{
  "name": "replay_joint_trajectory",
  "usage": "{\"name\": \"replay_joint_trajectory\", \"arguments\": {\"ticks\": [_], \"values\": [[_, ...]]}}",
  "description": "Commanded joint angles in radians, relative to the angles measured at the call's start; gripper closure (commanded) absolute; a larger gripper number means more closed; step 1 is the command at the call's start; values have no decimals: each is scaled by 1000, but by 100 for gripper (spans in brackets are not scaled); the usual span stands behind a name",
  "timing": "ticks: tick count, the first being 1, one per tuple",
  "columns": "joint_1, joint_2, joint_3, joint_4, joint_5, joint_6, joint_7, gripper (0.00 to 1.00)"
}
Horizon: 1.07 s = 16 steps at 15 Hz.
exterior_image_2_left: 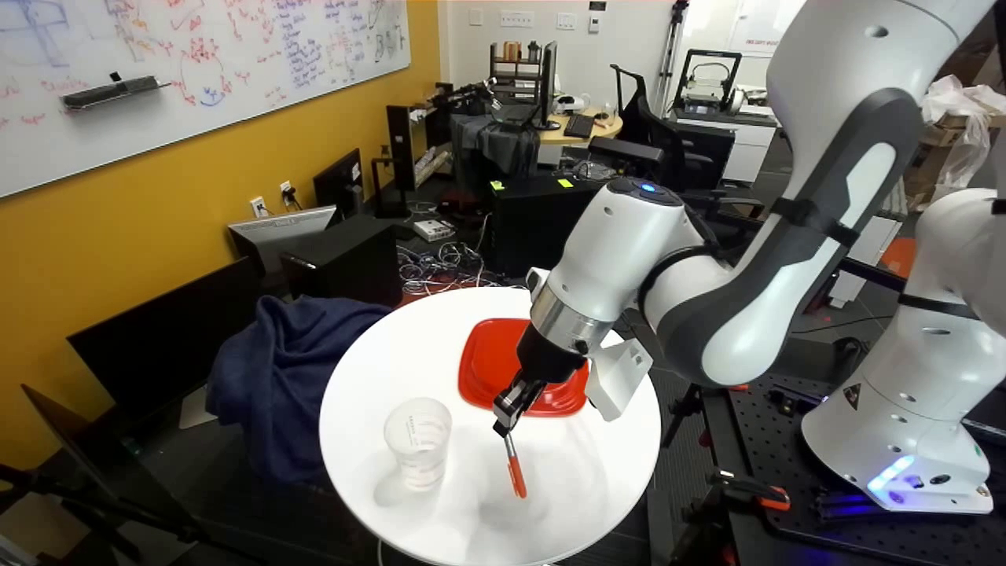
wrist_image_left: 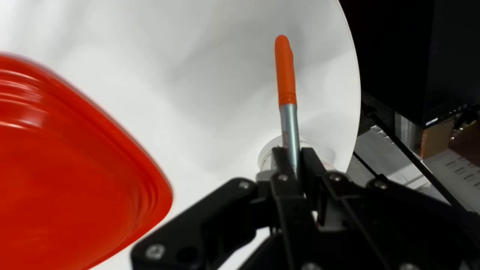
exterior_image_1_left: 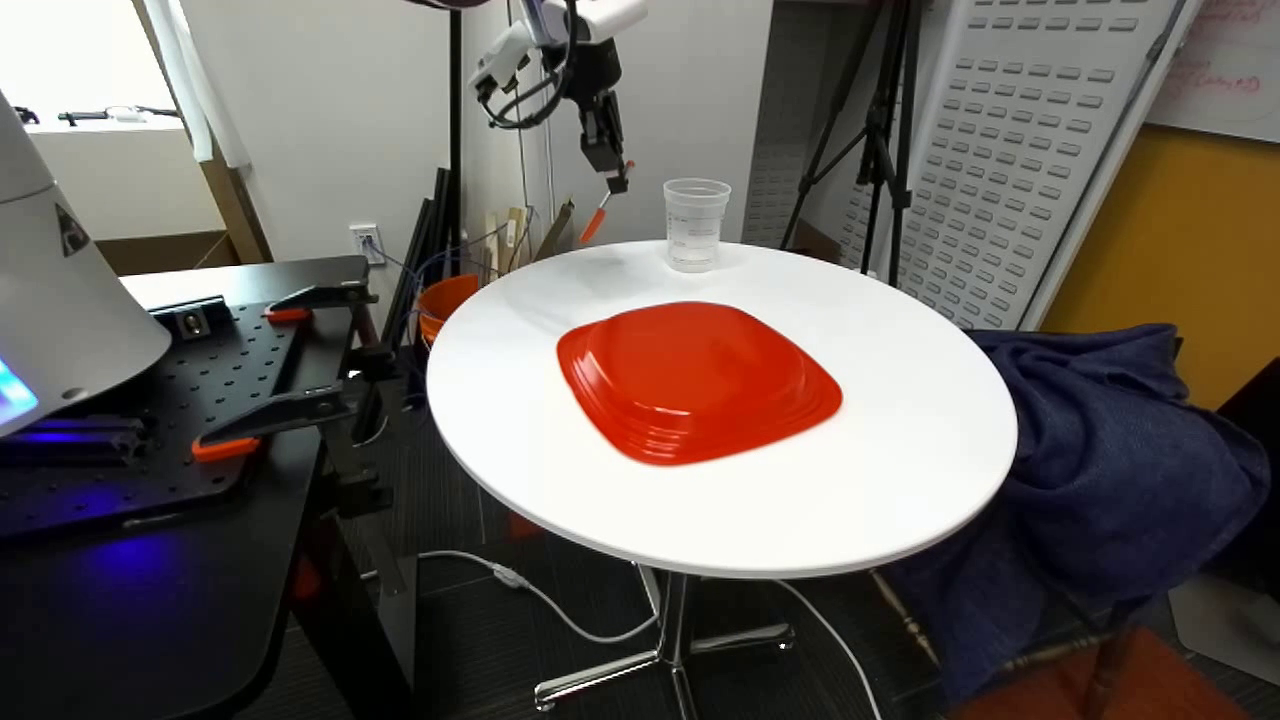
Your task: Remove the pen from the cup and put it on the table
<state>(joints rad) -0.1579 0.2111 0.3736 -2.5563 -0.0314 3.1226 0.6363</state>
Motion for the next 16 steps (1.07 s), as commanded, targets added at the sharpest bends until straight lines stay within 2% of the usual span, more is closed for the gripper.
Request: {"name": "replay_joint_trajectory", "arguments": {"ticks": [1,4,7,8,9,11,14,16], "values": [[-210,61,174,89,87,-79,-144,97],[-347,100,270,148,137,-172,-249,97],[-441,131,335,197,179,-293,-342,97],[-334,109,240,213,326,-330,-467,97],[-328,106,228,225,366,-367,-505,97],[-269,91,156,244,460,-441,-603,97],[-161,78,37,268,532,-541,-666,97],[-97,73,-32,279,542,-589,-666,97]]}}
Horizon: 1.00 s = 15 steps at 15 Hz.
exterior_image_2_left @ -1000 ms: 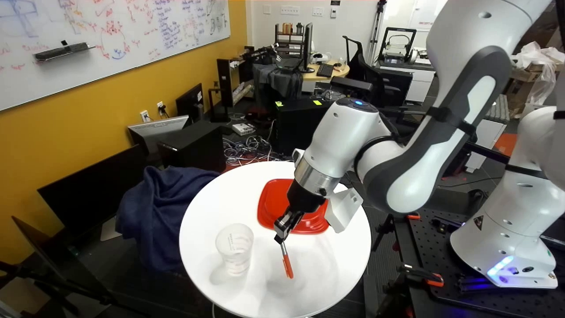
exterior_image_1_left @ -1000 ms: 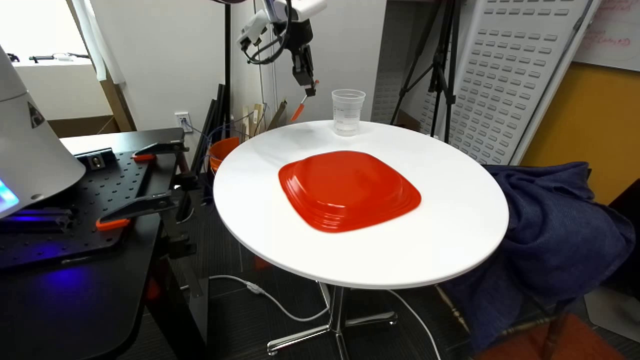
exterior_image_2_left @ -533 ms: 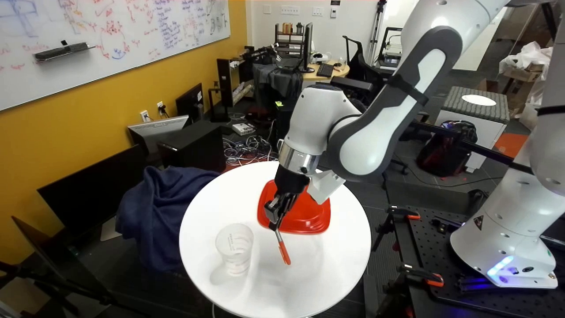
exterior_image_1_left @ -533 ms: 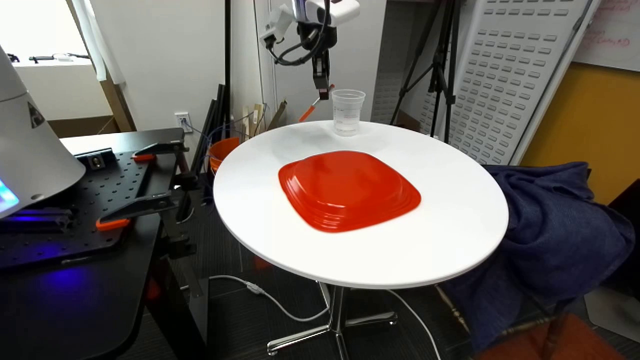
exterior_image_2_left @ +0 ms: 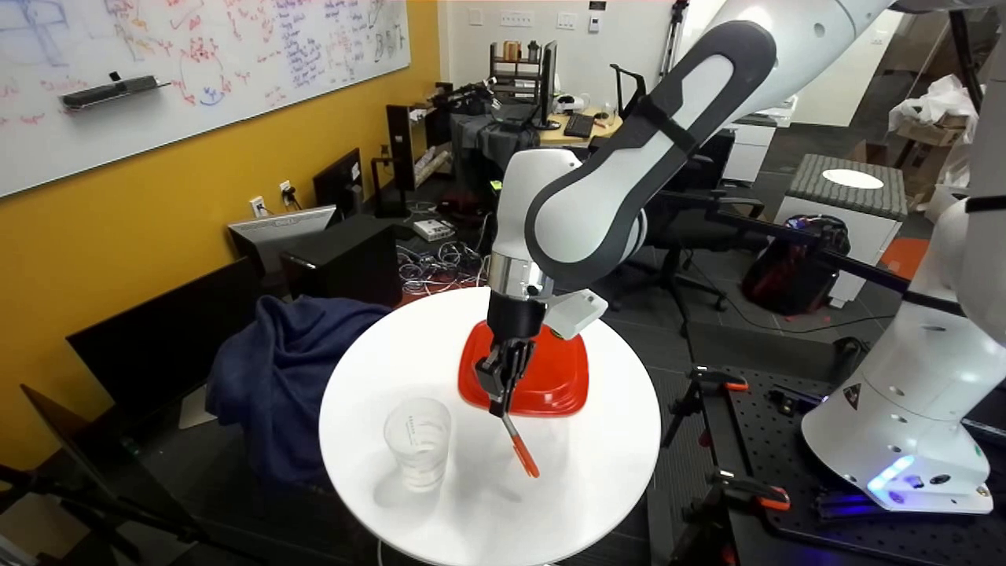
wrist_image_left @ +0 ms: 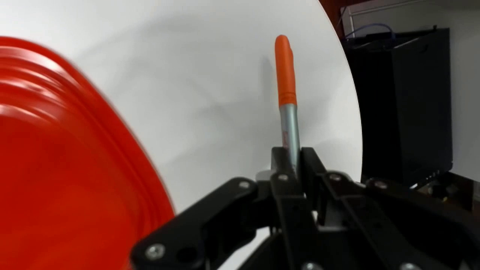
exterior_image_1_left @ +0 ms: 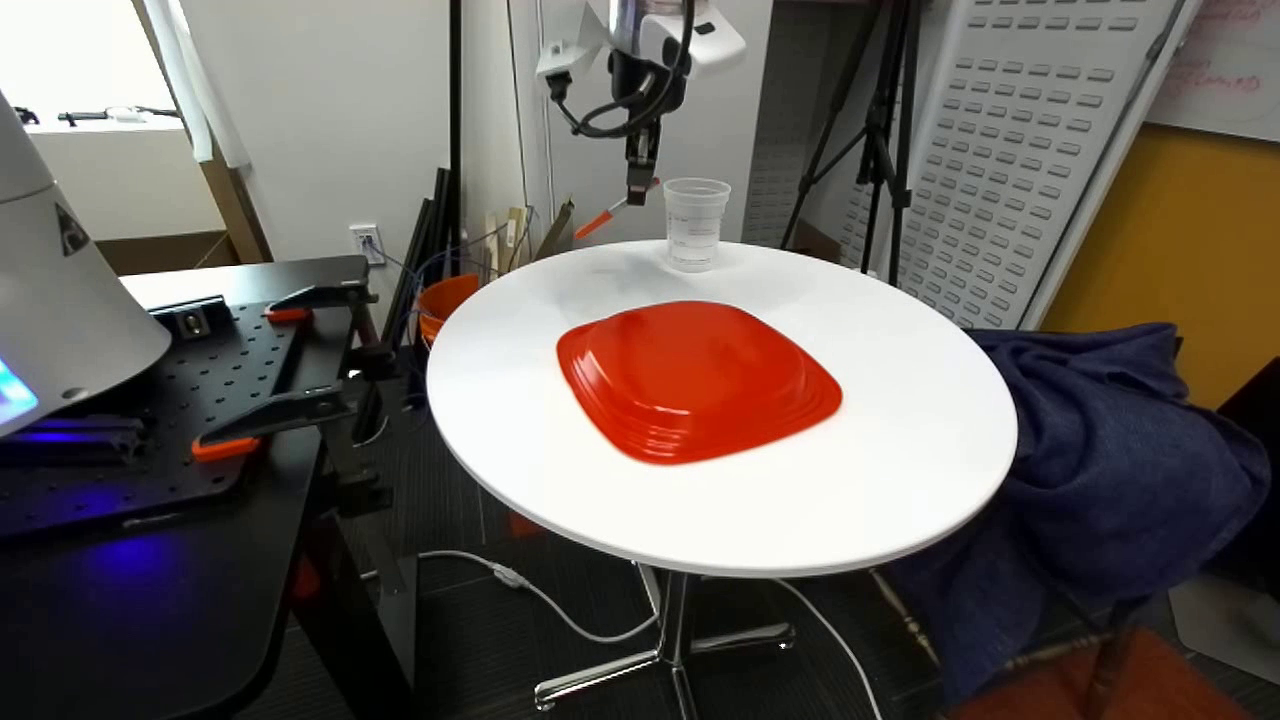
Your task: Remove the pen from the cup and put it on the table
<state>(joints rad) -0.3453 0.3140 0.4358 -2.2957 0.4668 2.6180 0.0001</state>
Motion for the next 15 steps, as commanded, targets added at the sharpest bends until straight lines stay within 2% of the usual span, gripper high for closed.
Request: {"name": "replay_joint_trajectory", "arguments": {"ticks": [1,4,8,9,10,15], "values": [[117,-30,-124,23,42,-101,-23,97],[180,-24,-190,39,33,-142,-15,97],[229,-12,-243,61,22,-175,-11,97],[238,-11,-253,64,19,-181,-6,62],[246,-12,-261,67,17,-187,-2,61],[269,-12,-285,74,15,-192,4,25]]}}
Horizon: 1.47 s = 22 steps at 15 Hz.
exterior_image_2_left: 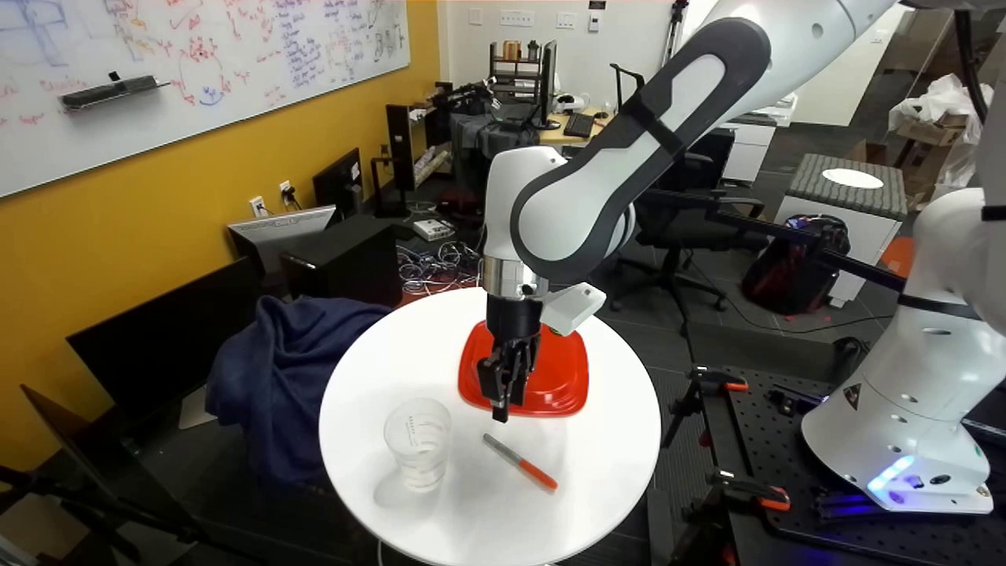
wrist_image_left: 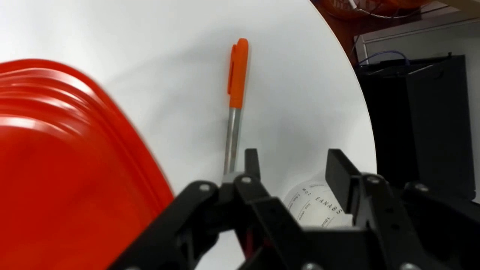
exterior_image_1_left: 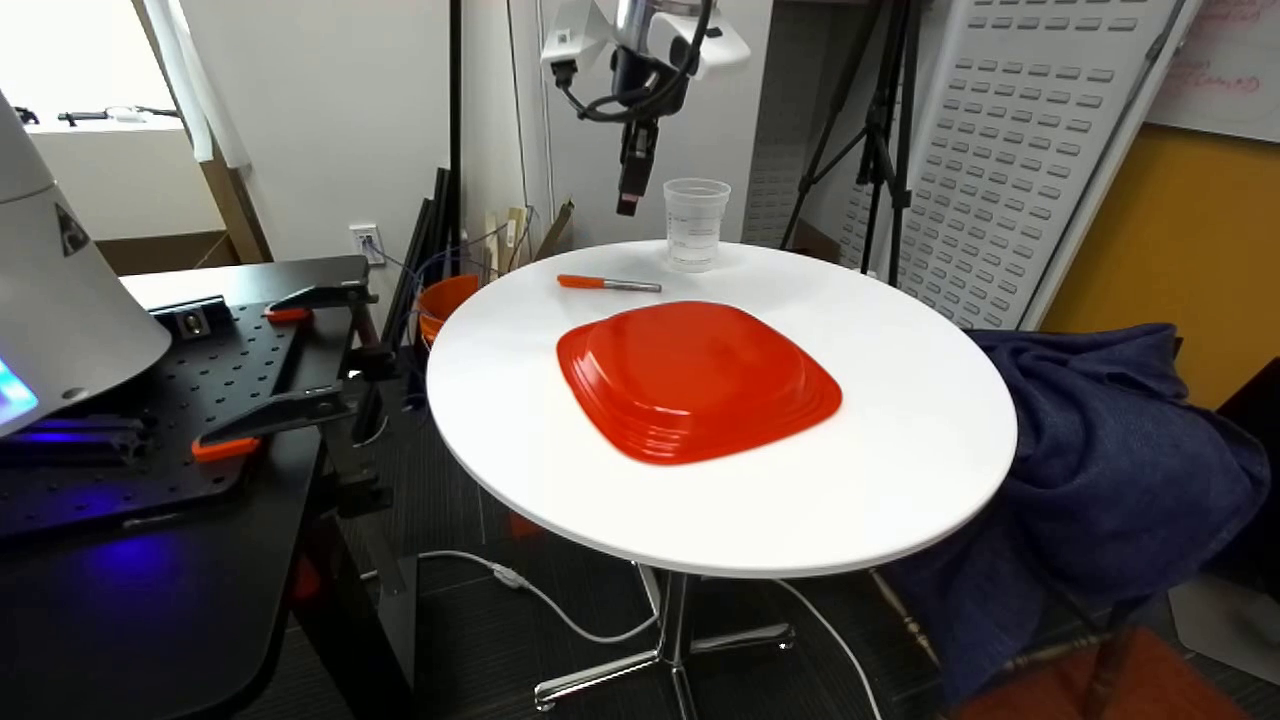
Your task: Remove the pen from the cup and put it on the table
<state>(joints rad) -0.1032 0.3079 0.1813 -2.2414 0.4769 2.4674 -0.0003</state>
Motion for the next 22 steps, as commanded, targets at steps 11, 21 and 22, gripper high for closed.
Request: {"name": "replay_joint_trajectory", "arguments": {"ticks": [11,21,22], "values": [[65,-29,-54,-1,-20,-12,45,0],[165,-172,-126,-85,-258,37,330,0],[168,-186,-130,-89,-281,35,350,0]]}}
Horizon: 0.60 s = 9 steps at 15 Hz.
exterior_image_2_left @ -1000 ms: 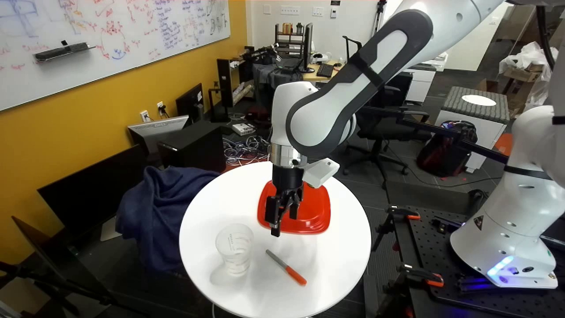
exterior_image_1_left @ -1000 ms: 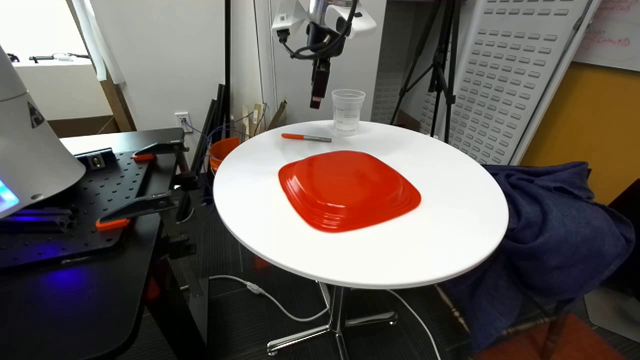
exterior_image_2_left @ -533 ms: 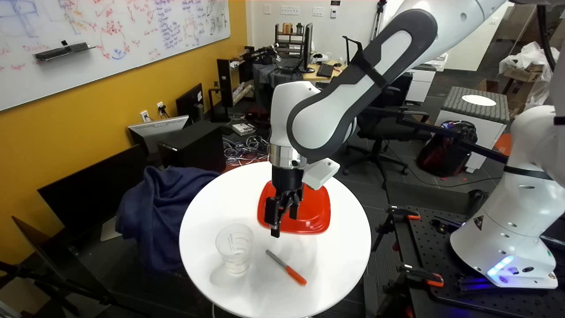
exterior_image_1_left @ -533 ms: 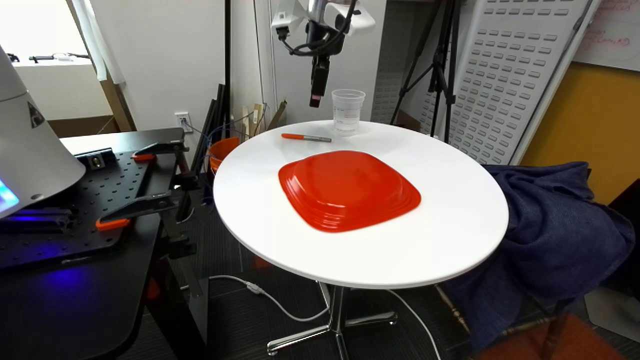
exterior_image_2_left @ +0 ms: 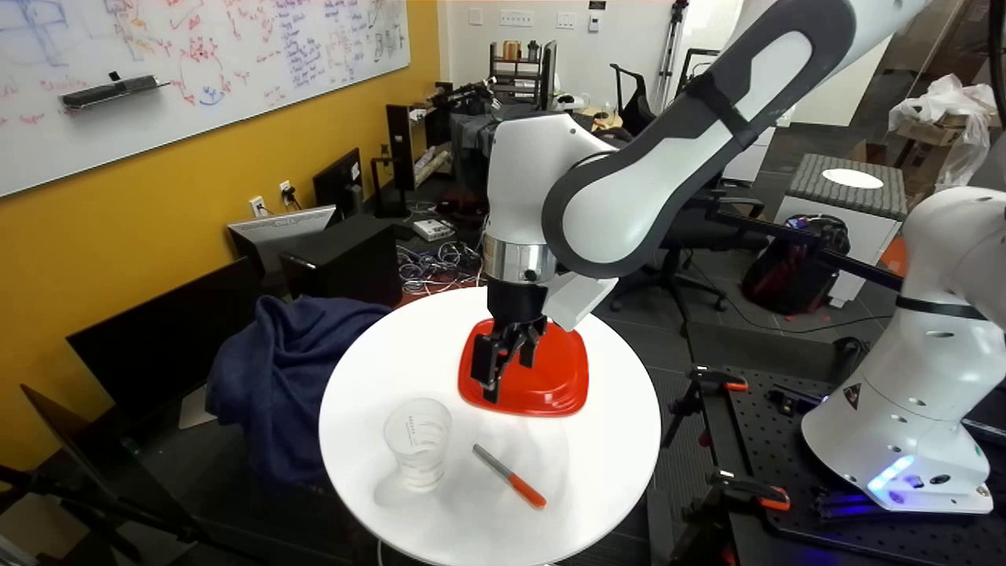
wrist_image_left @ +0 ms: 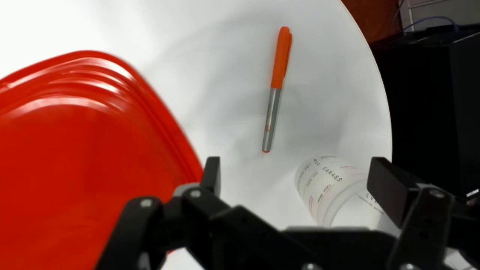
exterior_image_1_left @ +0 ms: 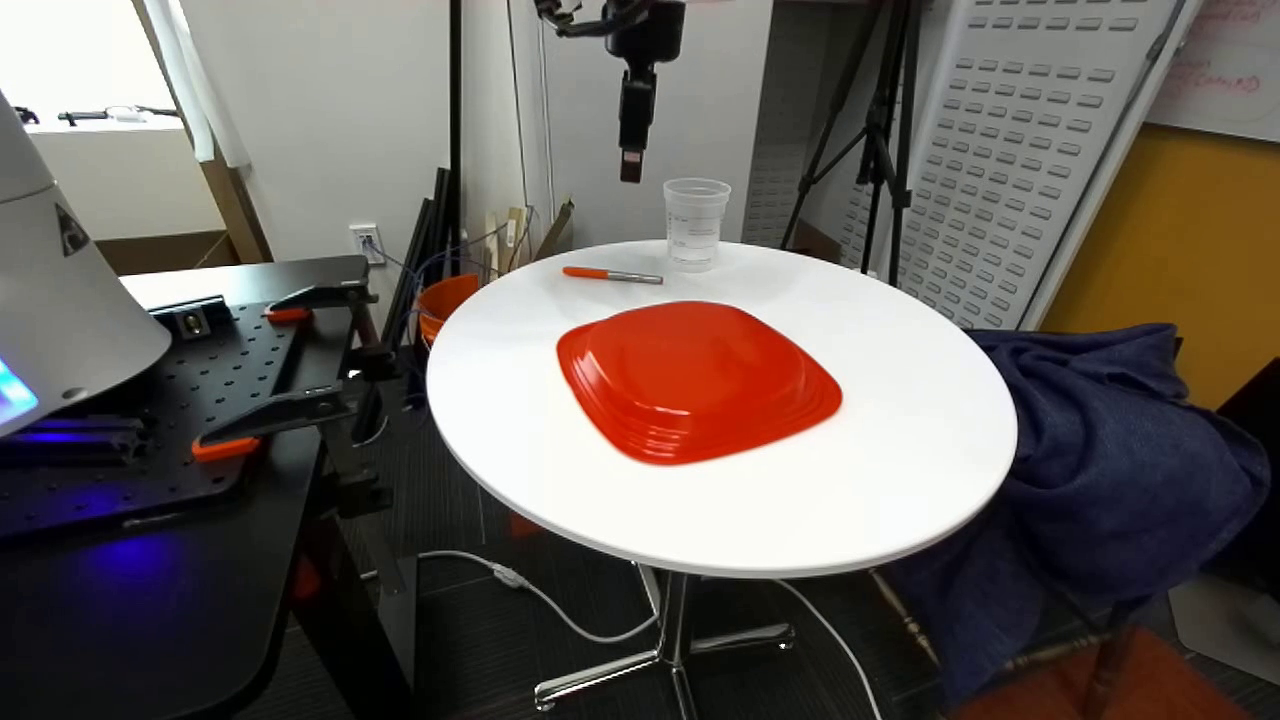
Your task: Remove the pen from the cup and put it on the table
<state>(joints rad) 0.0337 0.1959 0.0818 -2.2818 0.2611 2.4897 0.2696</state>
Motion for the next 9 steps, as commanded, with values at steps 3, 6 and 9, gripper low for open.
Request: {"name": "replay_joint_trajectory", "arguments": {"ticks": [3,6,9], "values": [[28,-107,-38,-49,-131,-8,130,0],[22,-123,-44,-42,-163,-6,144,0],[17,-94,-39,-21,-138,-3,109,0]]}}
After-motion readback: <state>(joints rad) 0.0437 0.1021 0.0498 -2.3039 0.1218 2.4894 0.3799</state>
